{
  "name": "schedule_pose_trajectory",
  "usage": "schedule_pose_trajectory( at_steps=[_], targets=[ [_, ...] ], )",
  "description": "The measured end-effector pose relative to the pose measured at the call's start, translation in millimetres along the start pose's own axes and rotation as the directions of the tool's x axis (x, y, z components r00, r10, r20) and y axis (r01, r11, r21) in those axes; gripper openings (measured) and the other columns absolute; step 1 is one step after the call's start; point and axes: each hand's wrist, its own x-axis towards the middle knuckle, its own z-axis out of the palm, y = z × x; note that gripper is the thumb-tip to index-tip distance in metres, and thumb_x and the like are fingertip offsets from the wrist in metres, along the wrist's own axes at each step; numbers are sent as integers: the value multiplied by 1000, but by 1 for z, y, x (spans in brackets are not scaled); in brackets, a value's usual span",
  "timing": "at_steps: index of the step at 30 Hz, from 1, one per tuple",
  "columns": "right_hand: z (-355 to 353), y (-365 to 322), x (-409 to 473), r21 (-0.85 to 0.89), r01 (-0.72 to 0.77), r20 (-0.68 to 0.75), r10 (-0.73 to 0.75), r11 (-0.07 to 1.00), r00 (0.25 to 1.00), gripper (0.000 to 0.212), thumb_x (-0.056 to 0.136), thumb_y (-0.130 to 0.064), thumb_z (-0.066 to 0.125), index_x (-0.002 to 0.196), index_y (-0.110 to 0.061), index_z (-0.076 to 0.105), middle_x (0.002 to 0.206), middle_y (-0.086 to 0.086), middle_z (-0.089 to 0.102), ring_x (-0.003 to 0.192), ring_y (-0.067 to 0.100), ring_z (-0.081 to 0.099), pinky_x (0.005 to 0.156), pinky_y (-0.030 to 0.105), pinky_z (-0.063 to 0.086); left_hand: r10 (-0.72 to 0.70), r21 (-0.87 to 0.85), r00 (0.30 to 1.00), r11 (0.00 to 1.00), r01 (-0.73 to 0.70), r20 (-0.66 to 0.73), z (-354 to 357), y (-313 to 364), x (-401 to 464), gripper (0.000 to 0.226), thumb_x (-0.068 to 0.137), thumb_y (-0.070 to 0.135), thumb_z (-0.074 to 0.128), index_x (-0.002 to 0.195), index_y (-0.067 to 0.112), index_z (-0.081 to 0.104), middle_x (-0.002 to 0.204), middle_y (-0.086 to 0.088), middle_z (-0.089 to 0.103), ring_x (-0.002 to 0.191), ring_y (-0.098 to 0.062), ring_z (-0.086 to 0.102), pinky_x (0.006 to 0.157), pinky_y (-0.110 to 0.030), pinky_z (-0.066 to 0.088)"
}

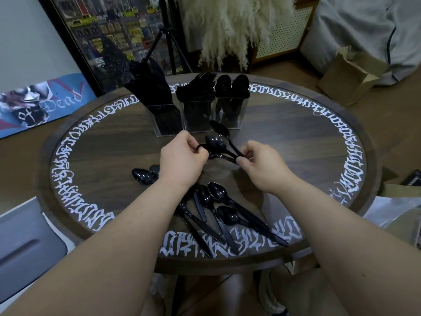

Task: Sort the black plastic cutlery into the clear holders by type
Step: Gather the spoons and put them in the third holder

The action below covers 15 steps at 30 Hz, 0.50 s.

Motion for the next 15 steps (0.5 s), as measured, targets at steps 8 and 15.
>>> schedule_pose_trajectory(
  at_steps=[8,15],
  targets=[
    [11,-18,2,553,-119,73,94,825,993,18,92,-4,56,78,-15,52,70,7,64,58,16,56,64,34,48,-174,-411,982,892,188,73,4,-1,5,16,92,30,60,97,15,62,82,4,70,71,-7,65,68,-26,51],
    [24,-29,3,575,-118,77,90,810,993,20,86,-11,68,69,-18,59,72,15,69,67,26,63,67,42,51,-106,-398,948,889,226,301,11,2,-4,28,92,37,59,80,13,69,77,-8,71,78,-29,69,76,-42,56]
  ],
)
